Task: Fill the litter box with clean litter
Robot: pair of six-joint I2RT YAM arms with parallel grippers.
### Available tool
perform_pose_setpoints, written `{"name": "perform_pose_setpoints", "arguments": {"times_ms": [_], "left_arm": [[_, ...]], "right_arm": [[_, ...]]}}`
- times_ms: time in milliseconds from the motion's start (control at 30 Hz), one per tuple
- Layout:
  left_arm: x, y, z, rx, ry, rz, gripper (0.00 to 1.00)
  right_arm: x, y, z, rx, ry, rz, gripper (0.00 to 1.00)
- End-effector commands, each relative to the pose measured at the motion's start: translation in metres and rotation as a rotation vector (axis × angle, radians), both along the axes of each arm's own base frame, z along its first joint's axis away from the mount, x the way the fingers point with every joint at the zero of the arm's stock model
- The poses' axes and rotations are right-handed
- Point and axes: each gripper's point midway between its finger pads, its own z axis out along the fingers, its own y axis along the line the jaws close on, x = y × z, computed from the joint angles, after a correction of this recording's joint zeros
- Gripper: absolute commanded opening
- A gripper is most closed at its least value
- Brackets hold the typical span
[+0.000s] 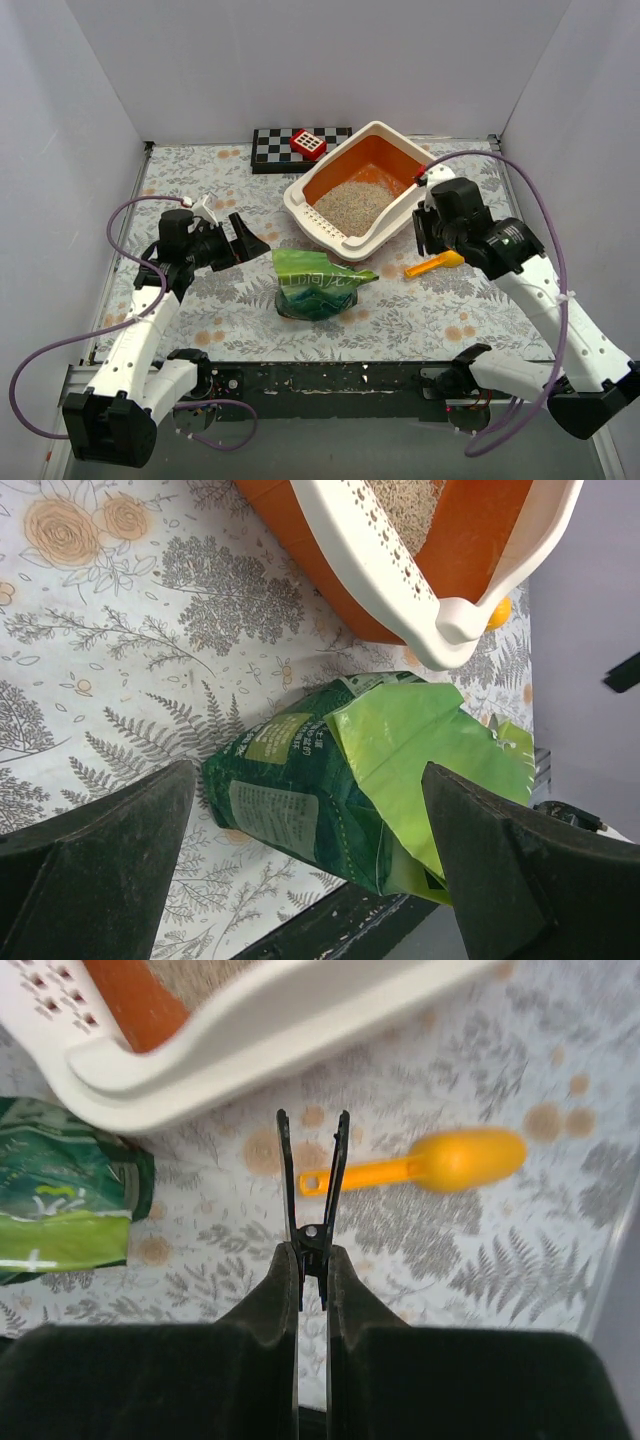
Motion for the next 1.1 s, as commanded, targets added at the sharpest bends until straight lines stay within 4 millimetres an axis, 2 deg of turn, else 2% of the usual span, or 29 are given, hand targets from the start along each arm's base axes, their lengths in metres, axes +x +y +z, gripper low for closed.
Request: {"name": "perform_pose_setpoints", "arguments": {"times_ms": [0, 67, 267, 367, 467, 500, 600, 633, 700, 767, 1067], "left_arm": [[-0.003, -0.008, 0.011, -0.042, 0.034, -0.027, 0.98], [-0.003, -0.007, 0.012, -0.039, 0.055, -0.019, 0.98], [-0.008, -0.015, 0.014, -0.077, 0.125, -0.064, 0.98], [-0.012, -0.019, 0.017, -0.105, 0.129, -0.080, 0.98], [-0.016, -0.022, 0.015, -0.128, 0.148, -0.093, 0.98], [-0.018, -0.024, 0.013, -0.136, 0.162, -0.105, 0.98], [-0.020, -0.028, 0.006, -0.154, 0.199, -0.125, 0.98], [-0.020, -0.029, 0.005, -0.160, 0.202, -0.130, 0.98], [-0.020, -0.032, 0.001, -0.181, 0.215, -0.146, 0.98], [-0.020, -0.035, -0.002, -0.203, 0.236, -0.161, 0.98], [-0.013, -0.051, -0.012, -0.311, 0.283, -0.255, 0.98]], "right_arm": [[-0.033, 0.001, -0.078, 0.186, 0.352, -0.177, 0.01], [-0.036, 0.010, -0.100, 0.277, 0.400, -0.172, 0.01], [-0.058, 0.005, -0.165, 0.326, 0.548, -0.280, 0.01], [-0.069, 0.003, -0.189, 0.354, 0.580, -0.332, 0.01], [-0.074, 0.004, -0.200, 0.375, 0.602, -0.347, 0.02], [-0.076, 0.003, -0.204, 0.368, 0.614, -0.350, 0.14], [-0.076, 0.001, -0.208, 0.355, 0.621, -0.368, 0.43], [-0.076, 0.001, -0.207, 0.357, 0.619, -0.368, 0.57], [-0.076, 0.001, -0.206, 0.358, 0.615, -0.364, 0.71], [-0.075, -0.001, -0.202, 0.355, 0.599, -0.366, 0.76], [-0.071, 0.000, -0.178, 0.375, 0.539, -0.320, 0.77]]}}
